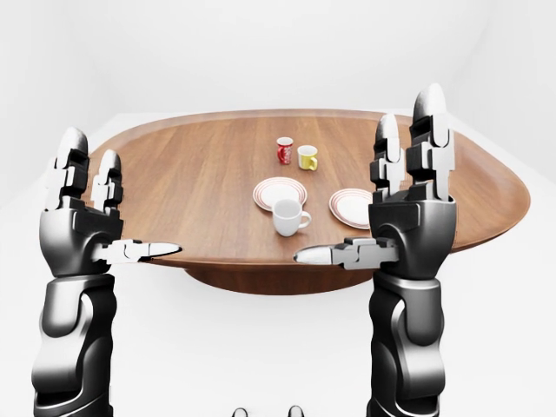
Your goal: Put the white mug on the left plate.
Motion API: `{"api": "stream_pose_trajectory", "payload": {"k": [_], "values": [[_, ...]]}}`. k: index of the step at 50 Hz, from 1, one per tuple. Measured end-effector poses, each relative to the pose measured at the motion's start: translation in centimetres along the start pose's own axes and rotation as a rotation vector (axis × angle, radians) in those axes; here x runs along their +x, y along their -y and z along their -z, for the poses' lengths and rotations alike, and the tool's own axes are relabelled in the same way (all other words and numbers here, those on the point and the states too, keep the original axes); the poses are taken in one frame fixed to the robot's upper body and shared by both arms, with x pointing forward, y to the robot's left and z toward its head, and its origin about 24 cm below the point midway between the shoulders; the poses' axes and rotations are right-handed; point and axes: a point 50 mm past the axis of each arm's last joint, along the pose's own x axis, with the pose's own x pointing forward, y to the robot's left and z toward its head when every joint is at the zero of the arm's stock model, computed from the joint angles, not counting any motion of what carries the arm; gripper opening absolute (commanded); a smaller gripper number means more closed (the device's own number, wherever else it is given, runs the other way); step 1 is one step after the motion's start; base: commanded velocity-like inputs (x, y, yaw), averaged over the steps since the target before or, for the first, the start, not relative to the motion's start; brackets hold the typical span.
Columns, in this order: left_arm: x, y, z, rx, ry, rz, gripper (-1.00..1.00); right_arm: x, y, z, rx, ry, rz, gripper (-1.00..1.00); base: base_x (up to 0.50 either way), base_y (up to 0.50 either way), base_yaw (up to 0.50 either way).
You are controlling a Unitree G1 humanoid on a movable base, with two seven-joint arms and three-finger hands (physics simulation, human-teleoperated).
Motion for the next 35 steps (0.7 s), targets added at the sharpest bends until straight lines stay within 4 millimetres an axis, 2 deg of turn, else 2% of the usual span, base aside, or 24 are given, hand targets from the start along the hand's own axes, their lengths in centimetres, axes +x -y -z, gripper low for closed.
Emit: {"api": "stream_pose_trajectory", "payload": {"k": [2,12,35], "values": [[0.00,-0.02,0.02,0.000,-0.001,0.000,0.97,0.01,0.00,0.00,-0.003,0.000,0.001,1.00,0.00,0.50,0.00],[0.00,-0.10,0.09,0.004,-0.004,0.000,0.97,-0.03,-0.01,0.10,-0.006,-0.004,0.002,1.00,0.06,0.03,0.00],[0.02,-0.07,0.05,-0.001,-0.002,0.001,0.97,-0.07,-0.10,-0.53,0.015,0.021,-0.011,1.00,0.50,0.26,0.00]]}}
